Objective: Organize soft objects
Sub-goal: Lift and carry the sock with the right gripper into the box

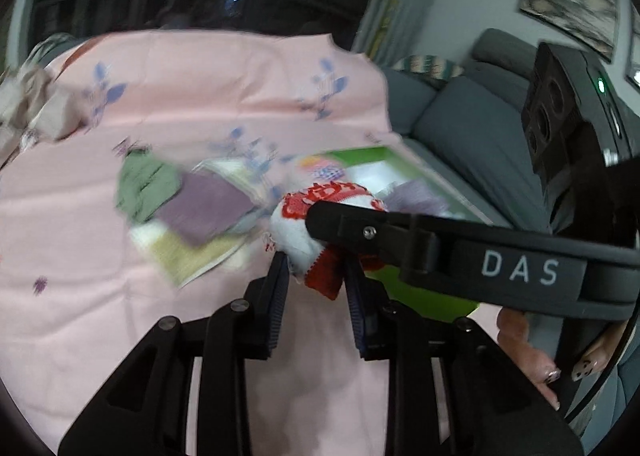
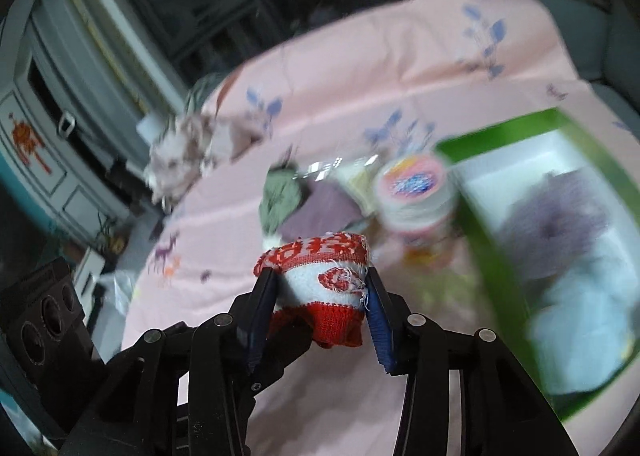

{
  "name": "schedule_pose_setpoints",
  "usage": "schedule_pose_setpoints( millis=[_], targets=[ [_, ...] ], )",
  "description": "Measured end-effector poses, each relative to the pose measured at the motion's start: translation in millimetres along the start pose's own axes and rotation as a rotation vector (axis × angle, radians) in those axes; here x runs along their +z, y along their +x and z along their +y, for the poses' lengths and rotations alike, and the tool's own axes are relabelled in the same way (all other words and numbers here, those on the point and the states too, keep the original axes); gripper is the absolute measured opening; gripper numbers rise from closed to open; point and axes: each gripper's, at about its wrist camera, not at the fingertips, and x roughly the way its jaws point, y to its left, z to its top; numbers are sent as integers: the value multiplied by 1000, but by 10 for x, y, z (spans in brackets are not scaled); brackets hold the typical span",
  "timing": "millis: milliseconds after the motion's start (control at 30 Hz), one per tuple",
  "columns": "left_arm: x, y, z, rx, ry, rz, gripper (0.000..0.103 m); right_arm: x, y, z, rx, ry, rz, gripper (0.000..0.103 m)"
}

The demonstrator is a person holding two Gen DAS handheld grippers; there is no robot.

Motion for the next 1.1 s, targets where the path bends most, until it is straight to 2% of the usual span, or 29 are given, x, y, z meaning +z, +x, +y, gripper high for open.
schedule_pose_setpoints(
  millis=[67, 200, 267, 367, 500, 667, 933, 1100],
  targets=[
    [95, 87, -163, -54, 18, -3, 25, 27, -216, -175, -17, 24, -54, 46],
    [221, 284, -529, -102, 104, -22, 25, 60, -529, -530, -38, 96, -148, 46],
    [266, 440, -702, -131, 129, -8, 25, 57, -646, -728, -77, 136, -193, 46],
    [319, 713, -899, -164, 154, 34, 25, 54, -722, -1024, -103, 224, -211, 46],
    [378, 996, -1072, -212, 161, 85, 25, 34, -786, -1356, -113, 330, -223, 46],
    [393, 1203, -1232, -229, 170, 125, 25, -7, -818, -1594, -146, 411, -232, 46],
    [350, 1401, -1243, -252, 137, 214, 25, -56, -735, -1762, -214, 468, -188, 46],
    [331, 1456, -1258, -224, 145, 230, 25, -56, -673, -1800, -238, 480, -168, 46]
  ],
)
